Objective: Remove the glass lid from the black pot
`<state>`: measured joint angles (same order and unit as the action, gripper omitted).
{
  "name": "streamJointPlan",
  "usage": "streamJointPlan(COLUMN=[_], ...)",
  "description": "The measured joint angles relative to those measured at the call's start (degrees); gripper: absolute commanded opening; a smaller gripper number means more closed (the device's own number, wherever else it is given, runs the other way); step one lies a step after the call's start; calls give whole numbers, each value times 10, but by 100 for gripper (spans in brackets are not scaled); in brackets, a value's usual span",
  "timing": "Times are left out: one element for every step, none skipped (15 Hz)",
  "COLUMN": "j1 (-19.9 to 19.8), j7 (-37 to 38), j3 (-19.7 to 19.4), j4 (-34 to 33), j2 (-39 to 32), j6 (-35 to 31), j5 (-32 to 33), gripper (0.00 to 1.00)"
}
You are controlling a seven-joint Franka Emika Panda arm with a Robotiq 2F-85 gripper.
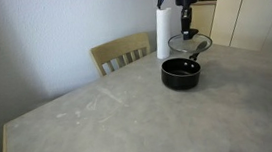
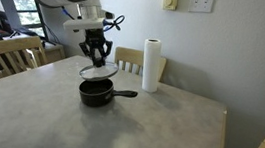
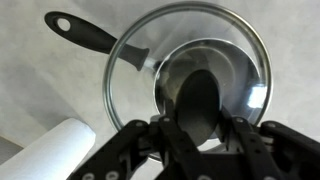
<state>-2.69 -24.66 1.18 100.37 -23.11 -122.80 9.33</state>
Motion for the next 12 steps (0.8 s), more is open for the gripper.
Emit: streamJointPlan(j1=[-4,-10,-17,-26,-36,-47,-59,-72,-85,-97,-109,-120], j7=[-6,-16,-26,-39,-54,-71,-89,-109,-129,-149,-169,-188], j3=[-4,-9,-14,-19,-24,-30,-36,-43,-49,-55,-59,-64], j4=[9,18,28,37,46,54,62,70,76,84,90,97], j2=[8,16,23,30,36,41,44,47,47,47,47,47], j6=[-1,-3,-6,-10,-15,-21,-28,-37,-45,-54,-62,-69], j5=[3,5,6,7,7,7,7,6,5,4,2,-1], gripper=[14,14,14,14,14,14,14,14,14,14,14,14])
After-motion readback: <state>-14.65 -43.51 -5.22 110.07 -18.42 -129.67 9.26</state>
